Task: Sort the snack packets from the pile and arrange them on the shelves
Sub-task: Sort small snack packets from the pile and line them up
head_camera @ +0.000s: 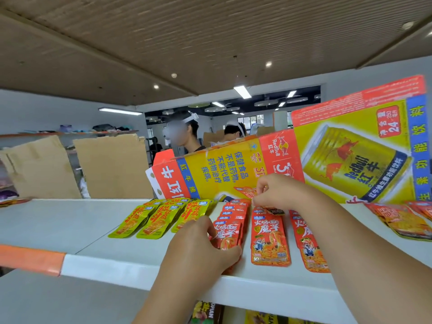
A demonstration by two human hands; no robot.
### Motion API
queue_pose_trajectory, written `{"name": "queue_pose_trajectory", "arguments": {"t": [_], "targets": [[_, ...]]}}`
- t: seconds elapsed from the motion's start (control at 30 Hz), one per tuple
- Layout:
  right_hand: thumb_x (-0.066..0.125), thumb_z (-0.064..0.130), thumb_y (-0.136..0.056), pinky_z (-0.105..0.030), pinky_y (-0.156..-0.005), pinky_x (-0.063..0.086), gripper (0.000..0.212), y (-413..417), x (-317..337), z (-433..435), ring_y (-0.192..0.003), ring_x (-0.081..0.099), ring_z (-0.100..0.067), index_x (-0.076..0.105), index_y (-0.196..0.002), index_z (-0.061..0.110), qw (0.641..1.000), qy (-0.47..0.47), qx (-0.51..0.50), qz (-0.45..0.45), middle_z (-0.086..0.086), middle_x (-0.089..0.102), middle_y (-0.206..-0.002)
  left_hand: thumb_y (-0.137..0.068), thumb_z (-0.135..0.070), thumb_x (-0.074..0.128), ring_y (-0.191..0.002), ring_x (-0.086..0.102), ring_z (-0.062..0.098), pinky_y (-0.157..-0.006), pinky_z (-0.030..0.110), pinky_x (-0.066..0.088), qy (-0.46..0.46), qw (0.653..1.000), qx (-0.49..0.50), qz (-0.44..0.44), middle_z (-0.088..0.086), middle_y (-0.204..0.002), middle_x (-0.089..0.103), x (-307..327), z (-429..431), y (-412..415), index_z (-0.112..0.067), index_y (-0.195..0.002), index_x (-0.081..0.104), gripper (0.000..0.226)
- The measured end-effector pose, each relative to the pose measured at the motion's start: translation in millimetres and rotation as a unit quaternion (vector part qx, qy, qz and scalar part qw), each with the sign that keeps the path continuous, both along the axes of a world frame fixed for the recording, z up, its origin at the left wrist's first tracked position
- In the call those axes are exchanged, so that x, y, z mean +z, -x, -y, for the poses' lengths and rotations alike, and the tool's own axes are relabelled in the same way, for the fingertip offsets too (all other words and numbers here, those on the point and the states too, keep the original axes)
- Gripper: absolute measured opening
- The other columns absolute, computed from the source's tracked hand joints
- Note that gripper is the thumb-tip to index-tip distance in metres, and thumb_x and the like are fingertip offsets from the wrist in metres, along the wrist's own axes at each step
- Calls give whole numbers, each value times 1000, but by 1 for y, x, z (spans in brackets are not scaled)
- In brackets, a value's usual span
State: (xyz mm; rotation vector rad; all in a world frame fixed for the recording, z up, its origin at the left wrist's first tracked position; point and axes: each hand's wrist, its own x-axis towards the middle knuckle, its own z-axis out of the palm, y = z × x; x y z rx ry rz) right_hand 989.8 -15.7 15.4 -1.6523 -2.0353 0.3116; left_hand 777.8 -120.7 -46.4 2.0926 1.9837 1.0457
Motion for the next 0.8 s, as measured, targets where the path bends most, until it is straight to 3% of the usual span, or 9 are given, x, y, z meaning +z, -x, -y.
{"name": "queue_pose_trajectory", "arguments": {"t": [0.5, 0.8], "targets": [[73, 39, -82, -34, -71, 52, 21, 0, -1, 6, -86, 65, -19, 63, -90, 22, 1000, 0, 5, -9, 0, 67, -95, -65, -74, 69, -90, 54, 5, -62, 26, 38, -5, 1000, 6, -3, -16, -95, 54, -2, -1, 1, -34, -91, 51, 52], [76, 39, -79, -31, -66, 50, 21, -4, -1, 1, -82, 67, -20, 64, -87, 23, 999, -17, -21, -23, 2, 68, -91, -70, -80, 56, -107, 55, 11, -87, 36, 51, -64, 998, -17, -1, -17, -109, 57, 2, -11, -1, -42, -113, 55, 57]]}}
